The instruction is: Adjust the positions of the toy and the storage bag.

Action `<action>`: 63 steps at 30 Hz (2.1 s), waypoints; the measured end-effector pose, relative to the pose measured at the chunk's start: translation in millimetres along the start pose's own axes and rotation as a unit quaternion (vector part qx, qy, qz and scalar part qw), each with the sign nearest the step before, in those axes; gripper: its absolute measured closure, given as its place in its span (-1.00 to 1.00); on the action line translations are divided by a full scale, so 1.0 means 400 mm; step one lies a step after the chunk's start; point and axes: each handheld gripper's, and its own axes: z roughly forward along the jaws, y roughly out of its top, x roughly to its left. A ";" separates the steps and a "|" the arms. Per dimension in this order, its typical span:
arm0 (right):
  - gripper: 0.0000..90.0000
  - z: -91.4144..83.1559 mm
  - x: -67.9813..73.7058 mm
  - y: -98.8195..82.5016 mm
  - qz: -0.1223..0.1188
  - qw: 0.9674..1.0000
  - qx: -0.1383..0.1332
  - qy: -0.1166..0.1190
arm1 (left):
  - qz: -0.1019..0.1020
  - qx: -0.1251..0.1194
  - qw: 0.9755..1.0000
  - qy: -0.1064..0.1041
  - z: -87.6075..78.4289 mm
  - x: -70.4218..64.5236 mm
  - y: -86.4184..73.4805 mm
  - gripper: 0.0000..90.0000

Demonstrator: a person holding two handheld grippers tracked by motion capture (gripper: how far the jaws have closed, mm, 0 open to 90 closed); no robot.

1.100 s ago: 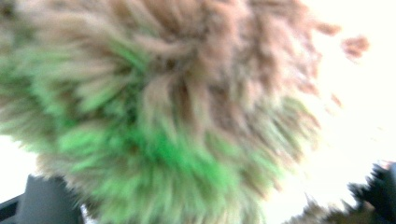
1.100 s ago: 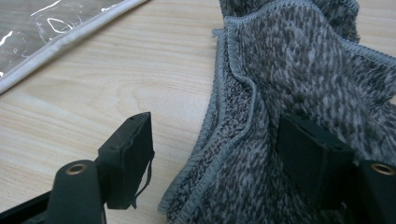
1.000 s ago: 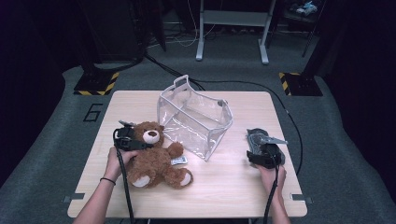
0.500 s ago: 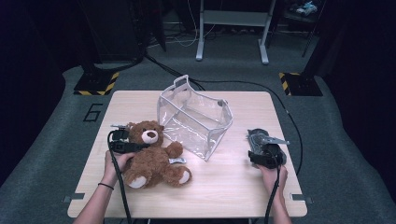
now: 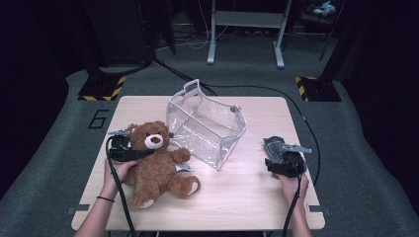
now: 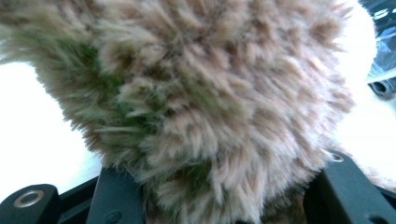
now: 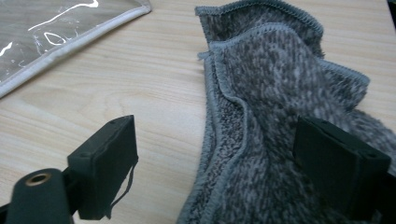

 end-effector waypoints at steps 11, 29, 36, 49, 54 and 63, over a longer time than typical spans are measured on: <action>-1.00 0.032 -0.017 0.009 -0.026 0.999 0.019 -0.019 | 0.022 -0.051 0.998 0.014 -0.067 0.003 0.004 0.10; -0.99 0.056 -0.022 -0.016 -0.045 0.998 0.027 -0.034 | 0.081 -0.099 0.991 0.042 -0.134 -0.014 0.007 0.13; -1.00 0.073 -0.016 -0.031 -0.040 0.998 0.023 -0.044 | 0.093 -0.113 0.988 0.045 -0.151 -0.026 0.014 0.13; -1.00 0.072 -0.020 -0.033 -0.040 0.998 0.022 -0.038 | 0.113 -0.137 0.983 0.047 -0.187 -0.048 0.034 0.13; -1.00 0.072 -0.020 -0.033 -0.039 0.998 0.021 -0.038 | 0.115 -0.138 0.983 0.048 -0.201 -0.050 0.044 0.13; -1.00 0.072 -0.020 -0.034 -0.041 0.998 0.020 -0.038 | 0.123 -0.148 0.980 0.055 -0.229 -0.060 0.070 0.13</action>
